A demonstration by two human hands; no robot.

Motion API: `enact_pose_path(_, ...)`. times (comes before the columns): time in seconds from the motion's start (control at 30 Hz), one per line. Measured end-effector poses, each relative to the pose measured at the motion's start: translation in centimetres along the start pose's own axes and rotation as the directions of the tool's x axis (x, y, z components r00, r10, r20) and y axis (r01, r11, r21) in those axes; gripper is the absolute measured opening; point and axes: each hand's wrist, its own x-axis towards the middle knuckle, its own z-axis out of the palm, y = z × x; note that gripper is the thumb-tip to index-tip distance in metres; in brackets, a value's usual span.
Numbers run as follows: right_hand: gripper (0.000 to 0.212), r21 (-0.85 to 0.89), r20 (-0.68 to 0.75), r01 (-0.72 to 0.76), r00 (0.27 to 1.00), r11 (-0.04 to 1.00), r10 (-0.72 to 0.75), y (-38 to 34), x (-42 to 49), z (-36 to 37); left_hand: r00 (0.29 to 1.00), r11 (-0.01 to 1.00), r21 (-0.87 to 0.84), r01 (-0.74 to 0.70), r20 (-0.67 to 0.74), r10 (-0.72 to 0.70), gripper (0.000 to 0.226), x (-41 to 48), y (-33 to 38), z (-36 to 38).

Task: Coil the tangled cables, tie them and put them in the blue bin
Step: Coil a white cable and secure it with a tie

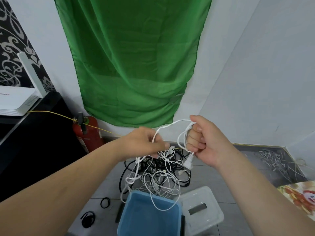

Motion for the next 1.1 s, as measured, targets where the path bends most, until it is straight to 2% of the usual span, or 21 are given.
enact_pose_path(0.07, 0.055, -0.024, 0.005, -0.017, 1.0, 1.0, 0.017, 0.2, 0.1, 0.3, 0.995, 0.953, -0.285, -0.099, -0.031, 0.094, 0.021, 0.0, 1.8, 0.6)
enact_pose_path(0.1, 0.055, -0.008, -0.001, -0.025, 1.0, 1.0, 0.025, 0.2, 0.1, 0.3, 0.989, 0.921, -0.361, -0.146, -0.09, 0.121, 0.016, 0.1, 2.4, 0.7)
enact_pose_path(0.13, 0.055, 0.024, -0.007, -0.034, 0.999, 0.999, 0.034, 0.0, 0.2, 0.3, 0.976, 0.911, -0.367, -0.187, -0.171, 0.132, 0.011, 0.3, 2.7, 0.8)
enact_pose_path(0.2, 0.055, 0.107, 0.007, -0.062, 0.998, 0.992, 0.061, -0.2, 0.0, 0.2, 0.945, 0.956, -0.204, -0.211, -0.291, 0.147, 0.017, 0.5, 2.4, 0.7)
enact_pose_path(0.23, 0.054, 0.149, 0.033, -0.075, 0.997, 0.986, 0.071, -0.4, -0.1, 0.2, 0.941, 0.975, -0.088, -0.203, -0.292, 0.17, 0.02, 0.7, 2.1, 0.8)
enact_pose_path(0.3, 0.05, 0.237, 0.094, -0.095, 0.993, 0.967, 0.075, -0.6, -0.4, 0.3, 0.95, 0.978, 0.108, -0.178, -0.241, 0.199, 0.026, 1.0, 1.5, 1.3)
enact_pose_path(0.4, 0.041, 0.406, 0.132, -0.056, 0.991, 0.912, 0.003, -0.7, -0.4, 0.3, 0.952, 0.943, 0.271, -0.193, -0.18, 0.247, 0.023, 1.4, 0.9, 2.6)
enact_pose_path(0.47, 0.036, 0.509, 0.1, 0.014, 0.992, 0.86, -0.076, -1.0, -0.2, 0.1, 0.961, 0.909, 0.353, -0.222, -0.076, 0.264, 0.013, 1.4, 0.1, 3.5)
enact_pose_path(0.53, 0.034, 0.53, 0.018, 0.115, 0.989, 0.84, -0.146, -1.3, 0.0, -0.2, 0.976, 0.884, 0.415, -0.214, 0.058, 0.209, 0.018, 1.0, -0.7, 4.6)
enact_pose_path(0.63, 0.033, 0.377, -0.141, 0.26, 0.965, 0.889, -0.222, -1.7, 0.6, -0.8, 0.97, 0.852, 0.468, -0.236, 0.158, 0.182, 0.027, 0.3, -0.8, 6.1)
enact_pose_path(0.7, 0.03, 0.099, -0.238, 0.367, 0.911, 0.925, -0.336, -1.4, 1.0, -1.4, 0.96, 0.867, 0.413, -0.278, 0.139, 0.242, 0.016, -0.1, 0.1, 6.6)
enact_pose_path(0.73, 0.029, -0.08, -0.254, 0.408, 0.874, 0.909, -0.415, -1.1, 1.2, -1.7, 0.954, 0.879, 0.373, -0.298, 0.132, 0.268, 0.012, -0.4, 0.8, 6.6)
enact_pose_path(0.8, 0.027, -0.41, -0.192, 0.464, 0.798, 0.785, -0.571, -0.5, 1.1, -2.1, 0.935, 0.893, 0.278, -0.353, 0.128, 0.33, 0.008, -1.0, 2.2, 6.8)
enact_pose_path(0.87, 0.029, -0.692, -0.025, 0.45, 0.766, 0.564, -0.642, 0.0, 0.8, -2.2, 0.914, 0.891, 0.205, -0.404, 0.063, 0.4, 0.007, -1.2, 3.3, 6.1)
enact_pose_path(0.93, 0.035, -0.851, 0.114, 0.376, 0.815, 0.367, -0.569, 0.4, 0.4, -2.0, 0.873, 0.876, 0.164, -0.453, -0.119, 0.473, 0.011, -0.8, 3.8, 4.5)
enact_pose_path(0.97, 0.038, -0.875, 0.127, 0.335, 0.855, 0.349, -0.503, 0.5, 0.2, -1.8, 0.841, 0.868, 0.173, -0.466, -0.218, 0.495, 0.01, -0.6, 3.9, 3.3)
enact_pose_path(1.0, 0.042, -0.865, 0.114, 0.3, 0.899, 0.402, -0.424, 0.6, 0.0, -1.6, 0.809, 0.861, 0.204, -0.467, -0.294, 0.509, 0.008, -0.3, 4.0, 2.2)
enact_pose_path(1.03, 0.047, -0.821, 0.104, 0.269, 0.938, 0.504, -0.33, 0.7, -0.4, -1.4, 0.789, 0.858, 0.236, -0.455, -0.341, 0.512, 0.005, -0.2, 4.0, 1.3)
enact_pose_path(1.1, 0.054, -0.698, 0.16, 0.207, 0.978, 0.685, -0.133, 0.8, -1.2, -1.0, 0.791, 0.878, 0.245, -0.411, -0.384, 0.477, 0.004, 0.0, 3.4, 0.0)
